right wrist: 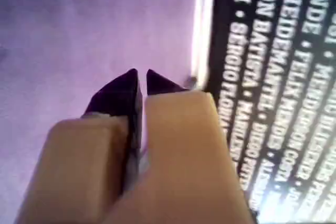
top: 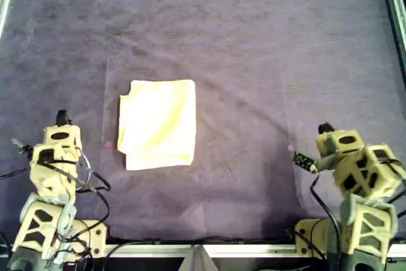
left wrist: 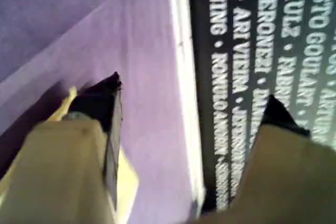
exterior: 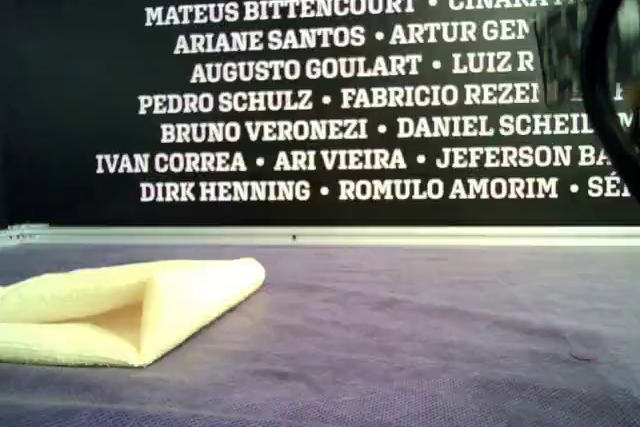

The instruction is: Fold a cloth

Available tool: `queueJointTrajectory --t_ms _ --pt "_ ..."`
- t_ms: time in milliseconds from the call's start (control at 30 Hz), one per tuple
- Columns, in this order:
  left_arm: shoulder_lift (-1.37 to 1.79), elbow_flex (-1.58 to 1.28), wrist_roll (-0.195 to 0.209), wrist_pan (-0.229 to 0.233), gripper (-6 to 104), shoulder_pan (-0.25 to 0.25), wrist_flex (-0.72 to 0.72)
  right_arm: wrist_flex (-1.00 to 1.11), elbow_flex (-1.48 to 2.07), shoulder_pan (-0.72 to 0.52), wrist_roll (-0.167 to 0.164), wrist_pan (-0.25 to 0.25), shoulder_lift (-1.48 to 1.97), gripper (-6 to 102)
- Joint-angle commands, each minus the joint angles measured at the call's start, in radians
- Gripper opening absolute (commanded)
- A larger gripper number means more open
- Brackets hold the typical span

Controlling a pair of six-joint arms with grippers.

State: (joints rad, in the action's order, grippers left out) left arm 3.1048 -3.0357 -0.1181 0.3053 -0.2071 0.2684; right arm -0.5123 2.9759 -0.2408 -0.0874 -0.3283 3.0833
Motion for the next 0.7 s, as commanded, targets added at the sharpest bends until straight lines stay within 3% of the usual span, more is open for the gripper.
queueJointTrajectory --t_ms 0,100,200,467,667 --pt "0.012 0.020 0.006 -0.078 92 0.026 0.074 0.115 0.058 -0.003 0.003 -0.009 0.044 6" --pt "0.012 0.020 0.006 -0.137 92 0.041 0.117 0.127 0.061 -0.003 -0.003 -0.009 0.044 6" --pt "0.014 0.020 0.006 -0.160 93 0.081 0.118 0.115 0.061 -0.003 -0.003 -0.009 0.044 6" --pt "0.014 0.020 0.006 -0.161 92 0.130 0.127 0.109 0.061 -0.003 0.005 -0.012 0.044 5" --pt "0.014 0.020 0.005 -0.161 92 0.143 0.290 -0.106 0.061 -0.003 -0.008 -0.012 0.046 5"
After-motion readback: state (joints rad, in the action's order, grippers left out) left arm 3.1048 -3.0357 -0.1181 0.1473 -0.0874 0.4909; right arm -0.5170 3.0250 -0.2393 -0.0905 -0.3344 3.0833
